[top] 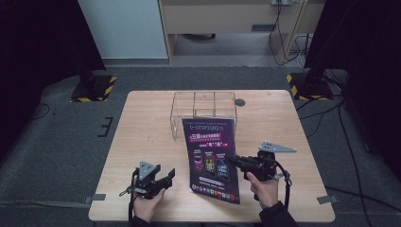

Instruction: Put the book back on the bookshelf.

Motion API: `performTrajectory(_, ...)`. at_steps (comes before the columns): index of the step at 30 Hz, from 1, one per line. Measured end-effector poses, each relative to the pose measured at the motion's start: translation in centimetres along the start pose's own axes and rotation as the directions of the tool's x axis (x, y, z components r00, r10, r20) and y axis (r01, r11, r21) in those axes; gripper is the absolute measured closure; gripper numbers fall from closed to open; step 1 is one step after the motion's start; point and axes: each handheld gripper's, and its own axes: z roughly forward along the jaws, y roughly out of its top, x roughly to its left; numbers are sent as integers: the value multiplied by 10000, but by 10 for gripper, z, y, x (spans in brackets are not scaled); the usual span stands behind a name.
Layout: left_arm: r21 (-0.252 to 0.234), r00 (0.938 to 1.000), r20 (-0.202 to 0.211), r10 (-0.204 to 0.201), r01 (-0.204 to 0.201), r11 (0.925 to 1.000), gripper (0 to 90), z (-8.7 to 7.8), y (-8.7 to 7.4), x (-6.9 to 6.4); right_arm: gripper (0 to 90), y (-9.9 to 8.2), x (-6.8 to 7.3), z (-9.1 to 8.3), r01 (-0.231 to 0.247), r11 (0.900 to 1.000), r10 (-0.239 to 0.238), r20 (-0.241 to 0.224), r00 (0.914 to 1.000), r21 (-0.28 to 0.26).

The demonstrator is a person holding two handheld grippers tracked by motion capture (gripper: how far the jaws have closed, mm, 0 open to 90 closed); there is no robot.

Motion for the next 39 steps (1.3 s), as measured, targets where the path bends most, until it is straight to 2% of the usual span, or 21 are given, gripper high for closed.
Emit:
performTrajectory(8,396,9986,-521,30,-9,9992,278,-3,-8,19,846,18,8,-5,432,9982,-420,294,9987,-410)
performTrajectory(12,772,9949,-946,341,-268,9967,255,1,-11,25,846,27,14,-7,781,9952,-754,466,9961,-582)
performTrajectory(16,977,9907,-1255,531,-409,9944,245,5,-13,30,845,36,17,-10,919,9923,-872,581,9945,-836)
performTrajectory(26,1129,9864,-1605,357,-176,9934,218,8,-14,40,846,55,24,-21,1181,9832,-1083,759,9912,-1392)
performTrajectory(30,1354,9798,-1938,489,-226,9905,211,11,-15,42,845,65,27,-24,1358,9779,-1230,874,9885,-1590)
performTrajectory(32,1358,9800,-1954,375,-109,9907,202,12,-15,44,845,68,29,-25,1388,9759,-1247,919,9879,-1681)
performTrajectory(39,1497,9767,-2098,460,-144,9886,193,14,-16,46,846,83,28,-29,1579,9659,-1325,1322,9823,-2052)
